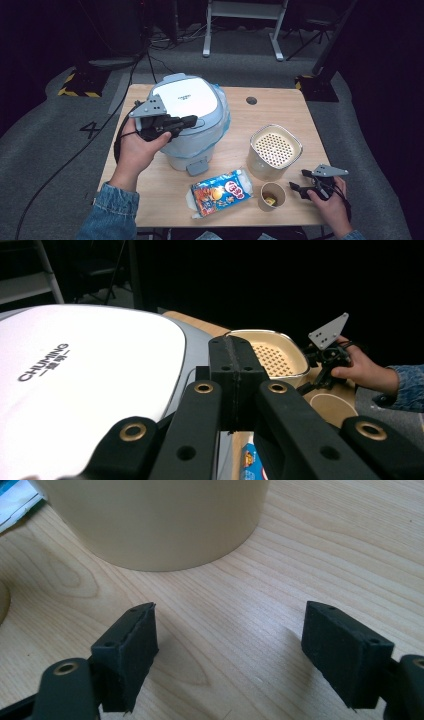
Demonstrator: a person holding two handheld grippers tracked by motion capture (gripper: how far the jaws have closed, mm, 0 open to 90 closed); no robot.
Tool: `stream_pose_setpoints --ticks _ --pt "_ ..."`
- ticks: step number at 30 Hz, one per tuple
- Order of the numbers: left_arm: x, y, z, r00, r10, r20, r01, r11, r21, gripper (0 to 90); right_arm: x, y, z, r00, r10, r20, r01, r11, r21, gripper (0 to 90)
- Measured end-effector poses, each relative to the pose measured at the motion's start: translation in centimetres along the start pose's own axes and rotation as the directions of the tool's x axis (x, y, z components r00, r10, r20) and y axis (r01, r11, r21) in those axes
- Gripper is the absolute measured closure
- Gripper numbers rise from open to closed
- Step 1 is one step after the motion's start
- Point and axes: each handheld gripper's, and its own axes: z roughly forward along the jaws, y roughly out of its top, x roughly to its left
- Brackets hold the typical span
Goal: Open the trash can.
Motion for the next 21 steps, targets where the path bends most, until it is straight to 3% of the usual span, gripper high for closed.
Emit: stream_pose_setpoints --ticks 2,6,14,21 --pt "0.0 0.0 0.3 1.0 0.001 -0.005 -0.001 1.0 0.008 90.0 0.0 0.0 0.0 1.0 0.0 -0.001 0.0 1.0 0.0 22.6" --pt "0.0 -0.2 1.3 0.9987 0.025 -0.045 -0.022 0.9969 0.076 90.0 0.0 0.0 0.0 1.0 -0.001 -0.002 0.001 1.0 0.0 22.5" --pt "-0.6 0.1 1.5 0.9944 0.079 -0.071 -0.071 0.992 0.104 90.0 -0.1 0.0 0.0 1.0 -0.003 -0.001 0.003 1.0 0.001 22.4" --pt "-0.6 0.1 1.6 0.9964 0.056 -0.064 -0.049 0.9918 0.118 90.0 0.0 0.0 0.0 1.0 -0.003 -0.002 0.003 1.0 0.001 22.4"
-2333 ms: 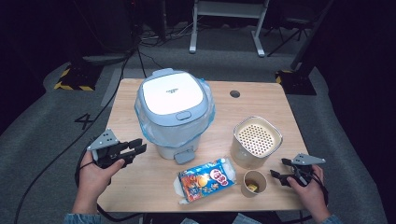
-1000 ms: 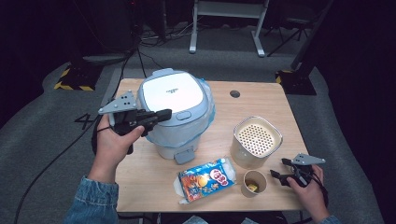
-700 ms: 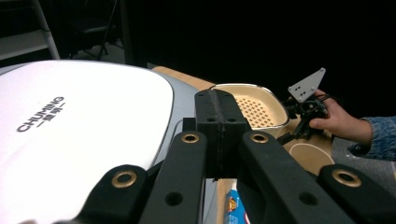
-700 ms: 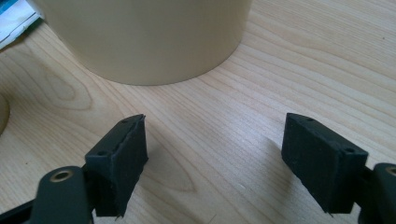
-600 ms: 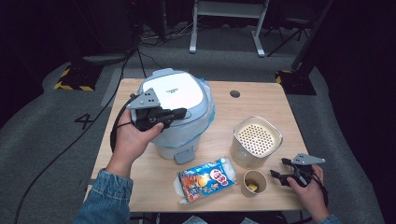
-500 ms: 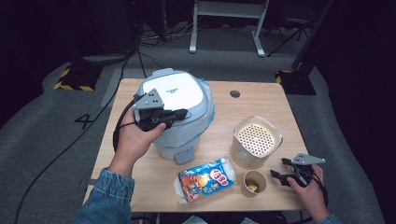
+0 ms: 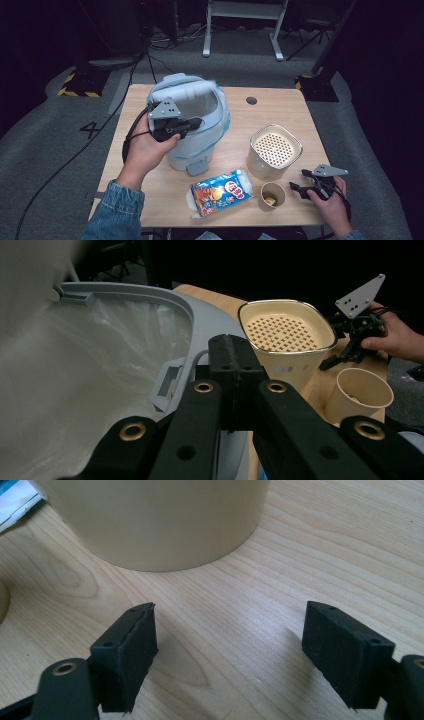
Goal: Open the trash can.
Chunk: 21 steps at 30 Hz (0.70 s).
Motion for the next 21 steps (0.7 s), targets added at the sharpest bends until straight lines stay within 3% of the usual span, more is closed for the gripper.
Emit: stream_pose_setpoints --ticks 6,9,11,12,13,14,21 --pt "0.0 -0.1 0.0 0.9997 -0.017 0.019 0.017 0.9998 -0.014 90.0 0.0 0.0 0.0 1.0 0.0 0.0 0.0 1.0 0.0 22.3" --pt "-0.2 -0.2 0.0 0.9986 -0.022 0.047 0.024 0.9988 -0.043 72.6 0.0 0.0 0.0 1.0 0.0 0.0 0.0 1.0 0.0 22.3" --pt "-0.9 -0.3 0.0 0.9923 0.007 0.124 0.007 0.9934 -0.114 63.6 0.0 0.0 0.0 1.0 0.0 0.0 0.0 1.0 0.001 22.3" --pt "-0.9 -0.3 0.0 0.9923 0.007 0.124 0.007 0.9934 -0.114 59.3 0.0 0.0 0.0 1.0 0.0 0.0 0.0 1.0 0.001 22.3" --pt "-1.5 -0.2 -0.1 0.9851 0.012 0.171 0.013 0.9901 -0.14 57.5 0.0 0.0 0.0 1.0 0.0 -0.001 0.0 1.0 0.001 22.2" --pt "-1.8 -0.2 -0.1 0.9833 0.01 0.182 0.017 0.9889 -0.148 55.8 0.0 0.0 0.0 1.0 0.0 -0.001 0.0 1.0 0.0 22.1" --pt "-3.1 -1.1 0.7 0.9843 0.022 0.175 -0.001 0.9927 -0.121 50.8 0.0 0.0 0.0 1.0 -0.001 -0.001 0.001 1.0 0.0 22.1"
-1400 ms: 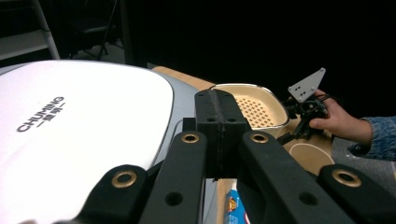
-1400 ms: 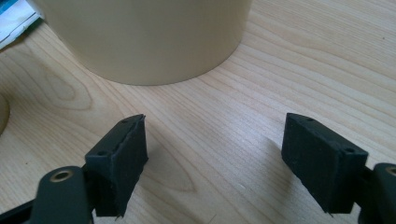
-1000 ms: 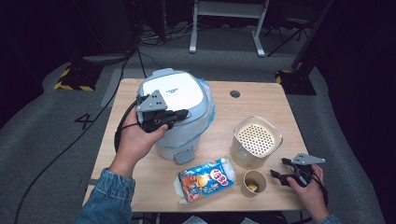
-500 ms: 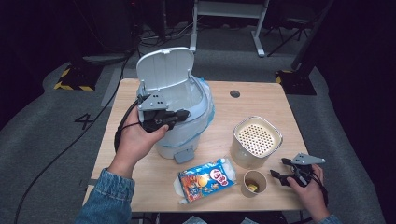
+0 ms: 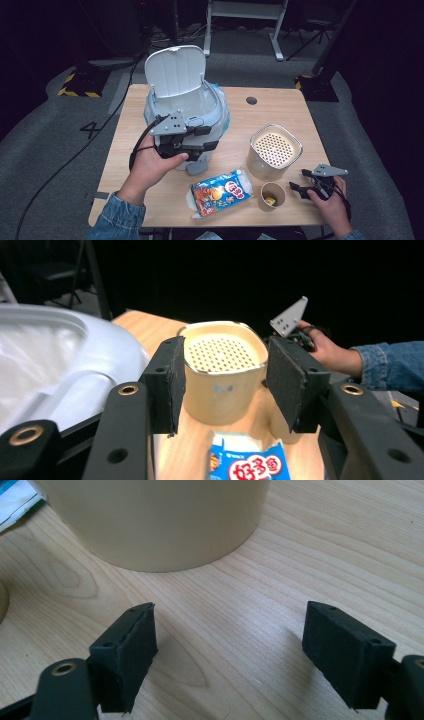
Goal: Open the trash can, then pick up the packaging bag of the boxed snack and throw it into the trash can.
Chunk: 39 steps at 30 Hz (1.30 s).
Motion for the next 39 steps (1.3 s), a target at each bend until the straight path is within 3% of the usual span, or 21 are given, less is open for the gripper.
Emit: stream_pose_setpoints --ticks 4,8,14,17,19,23,29,32,33,35,38,39 --pt "-0.4 -1.5 1.4 0.9995 -0.014 0.027 0.013 0.9986 0.051 50.9 0.0 0.0 0.0 1.0 0.0 0.001 0.0 1.0 0.0 22.1" --pt "-0.7 -2.5 2.3 0.9997 -0.014 0.022 0.013 0.9969 0.078 48.8 0.0 0.0 0.0 1.0 0.0 0.0 0.0 1.0 0.0 22.1" --pt "-0.6 -4.9 4.6 0.9993 -0.037 -0.001 0.037 0.9879 0.151 46.8 0.0 0.0 0.0 1.0 0.0 0.0 0.0 1.0 0.0 22.1" --pt "-0.5 -6.5 6.3 0.9987 -0.052 0.0 0.051 0.977 0.207 46.0 0.0 0.0 0.0 1.0 0.0 0.0 0.0 1.0 0.0 22.1" --pt "-0.5 -7.3 7.1 0.9974 -0.072 0.006 0.069 0.9733 0.219 45.8 0.0 0.0 0.0 1.0 0.0 0.0 0.0 1.0 0.001 22.1" --pt "-0.6 -8.4 8.4 0.9976 -0.069 0.0 0.066 0.9652 0.253 45.4 0.0 0.0 0.0 1.0 0.0 0.0 0.0 1.0 0.0 22.1" --pt "-0.4 -10.4 10.7 0.9982 -0.06 -0.006 0.058 0.9384 0.341 44.4 0.0 0.0 0.0 1.0 0.0 0.0 0.0 1.0 0.0 22.1" --pt "0.1 -11.9 11.9 0.9955 -0.094 -0.011 0.091 0.9106 0.403 42.8 0.0 0.0 0.0 1.0 0.0 0.0 0.0 1.0 0.0 22.1" --pt "0.1 -11.9 11.9 0.9955 -0.094 -0.011 0.091 0.9106 0.403 42.2 0.0 0.0 0.0 1.0 0.0 0.0 0.0 1.0 0.0 22.1" --pt "0.3 -12.7 12.7 0.9936 -0.113 0.001 0.101 0.8879 0.449 42.4 0.0 0.0 0.0 1.0 0.0 0.0 0.0 1.0 0.0 22.0" --pt "0.5 -13.2 13.2 0.9909 -0.134 -0.002 0.119 0.8701 0.478 42.4 0.0 0.0 0.0 1.0 0.0 0.0 0.0 1.0 0.0 22.0" --pt "0.5 -13.2 13.2 0.9909 -0.134 -0.002 0.119 0.8701 0.478 42.3 0.0 0.0 0.0 1.0 0.0 0.0 0.0 1.0 0.0 22.1"
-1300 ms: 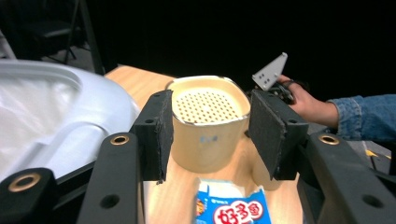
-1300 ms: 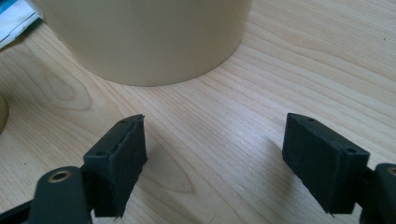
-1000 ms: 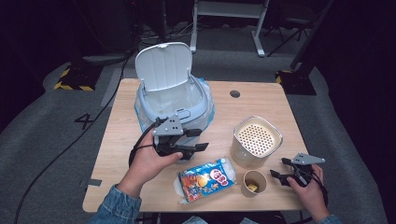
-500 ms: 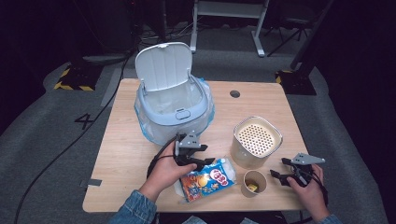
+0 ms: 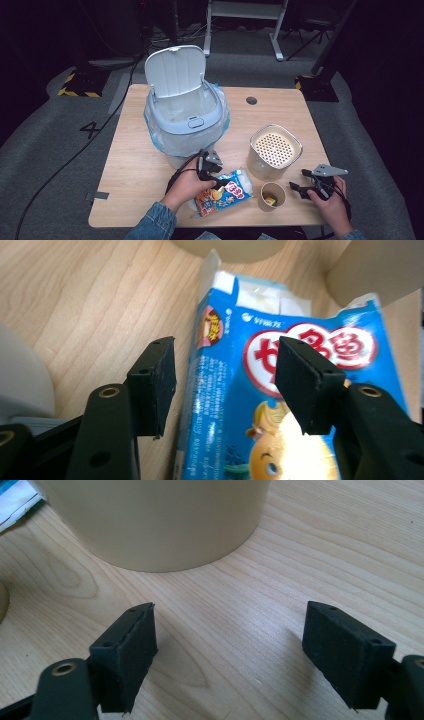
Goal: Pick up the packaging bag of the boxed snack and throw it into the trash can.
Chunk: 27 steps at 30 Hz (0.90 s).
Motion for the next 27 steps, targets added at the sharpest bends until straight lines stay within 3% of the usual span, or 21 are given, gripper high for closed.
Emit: stream_pose_setpoints --ticks 5,8,10,12,15,16,17,19,22,24,27 --pt "0.7 -0.4 1.3 0.9992 -0.037 0.012 0.037 0.9985 0.041 42.4 0.0 0.0 0.0 1.0 0.0 0.0 0.0 1.0 0.0 22.0" --pt "0.8 -0.5 1.5 0.9991 -0.034 0.025 0.032 0.9973 0.066 43.8 0.0 0.0 0.0 1.0 0.0 0.0 0.0 1.0 0.0 22.1" --pt "0.6 -0.5 1.6 0.9994 -0.016 0.029 0.014 0.9972 0.074 49.5 0.0 0.0 0.0 1.0 0.0 0.0 0.0 1.0 0.0 22.1" --pt "0.6 -0.4 1.5 0.9998 -0.018 0.009 0.017 0.9957 0.092 64.7 0.0 0.0 0.0 1.0 -0.001 0.0 0.001 1.0 0.0 22.0" --pt "0.6 -0.4 1.3 0.9998 -0.022 -0.001 0.022 0.9939 0.108 70.9 0.0 0.0 0.0 1.0 -0.001 0.0 0.001 1.0 0.001 22.0" --pt "0.6 -0.4 1.3 1.0 -0.006 0.0 0.006 0.9937 0.112 74.9 0.0 0.0 0.0 1.0 -0.001 0.0 0.001 1.0 0.001 22.0" --pt "0.6 -0.4 0.8 0.9999 0.016 0.004 -0.017 0.9953 0.096 85.4 0.0 0.0 0.0 1.0 -0.001 0.0 0.001 1.0 0.001 22.0" --pt "0.6 -0.3 0.5 0.9998 0.021 0.006 -0.021 0.9958 0.089 86.9 0.0 0.0 0.0 1.0 -0.001 0.0 0.001 1.0 0.001 22.0" --pt "0.4 -0.4 -0.8 0.9995 0.022 0.022 -0.023 0.9996 0.019 87.3 0.0 0.0 0.0 1.0 -0.001 0.0 0.001 1.0 0.001 22.0" --pt "0.2 -0.4 -1.5 0.9994 0.026 0.021 -0.026 0.9997 -0.002 87.4 0.0 0.0 0.0 1.0 -0.001 0.0 0.001 1.0 0.0 22.0" --pt "-0.4 -0.6 -3.5 0.9992 0.022 0.033 -0.02 0.9962 -0.085 87.5 0.0 0.0 0.0 1.0 -0.001 0.0 0.001 1.0 0.001 22.1"
